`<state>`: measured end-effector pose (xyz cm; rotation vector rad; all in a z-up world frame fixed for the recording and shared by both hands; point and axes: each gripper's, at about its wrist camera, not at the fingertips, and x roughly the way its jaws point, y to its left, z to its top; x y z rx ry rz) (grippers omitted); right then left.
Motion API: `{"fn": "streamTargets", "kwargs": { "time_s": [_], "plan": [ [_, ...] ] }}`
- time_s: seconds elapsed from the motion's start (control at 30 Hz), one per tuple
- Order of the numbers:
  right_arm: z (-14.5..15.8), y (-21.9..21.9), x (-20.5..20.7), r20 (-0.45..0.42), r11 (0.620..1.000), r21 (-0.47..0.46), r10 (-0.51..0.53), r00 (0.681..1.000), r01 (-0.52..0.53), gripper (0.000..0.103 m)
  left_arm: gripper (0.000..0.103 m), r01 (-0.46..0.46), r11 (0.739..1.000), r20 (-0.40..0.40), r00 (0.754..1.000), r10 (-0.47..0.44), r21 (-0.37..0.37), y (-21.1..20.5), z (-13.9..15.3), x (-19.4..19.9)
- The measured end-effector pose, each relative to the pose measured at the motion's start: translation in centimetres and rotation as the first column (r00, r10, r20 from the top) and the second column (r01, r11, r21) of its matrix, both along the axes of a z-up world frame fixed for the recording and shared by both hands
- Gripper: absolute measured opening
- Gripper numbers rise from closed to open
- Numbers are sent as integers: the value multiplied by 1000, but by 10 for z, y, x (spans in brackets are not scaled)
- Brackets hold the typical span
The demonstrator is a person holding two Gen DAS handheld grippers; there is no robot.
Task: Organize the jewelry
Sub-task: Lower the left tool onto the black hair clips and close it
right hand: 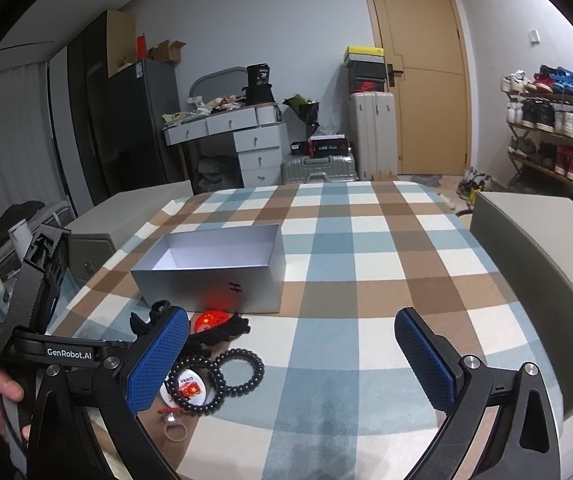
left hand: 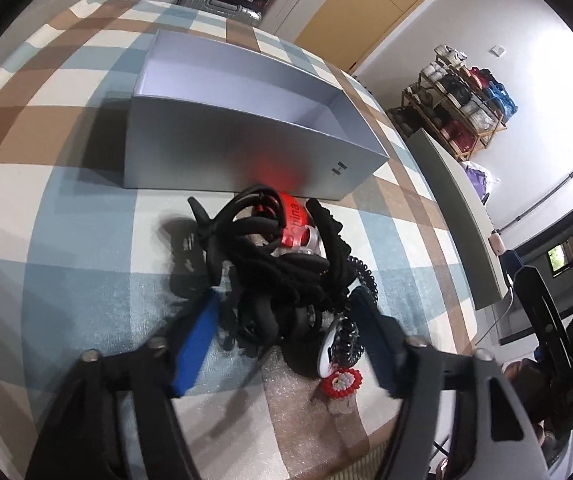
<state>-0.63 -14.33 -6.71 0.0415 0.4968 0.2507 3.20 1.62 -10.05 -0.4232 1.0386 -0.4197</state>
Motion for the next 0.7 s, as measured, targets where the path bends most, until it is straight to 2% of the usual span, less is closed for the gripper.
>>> {"fn": "streamTargets", "kwargs": {
  "time_s": [0.07,0.17,0.3,0.37,0.7],
  "plan": [
    [0,1,2,-3,1000,2,3,1000,-3,103,43,7,1000,-3,1000,-7,5,4,-1,-1],
    [-2,2,3,-6,1000,-2,7,1000,-7,103,38,19,1000,-19,1000,-19,-24,9,-5,-1],
    [-2,4,2,-4,1000,-15,10,1000,-10,103,34,21,1000,-22,1000,-22,-12,11,-4,-3],
    [-1,5,1,-1,1000,-19,12,1000,-12,103,28,26,1000,-25,999,-26,4,11,-4,-4],
    [7,11,-12,14,999,-29,14,1000,-13,103,28,26,998,-10,1000,-26,60,9,3,-9]
  ]
}}
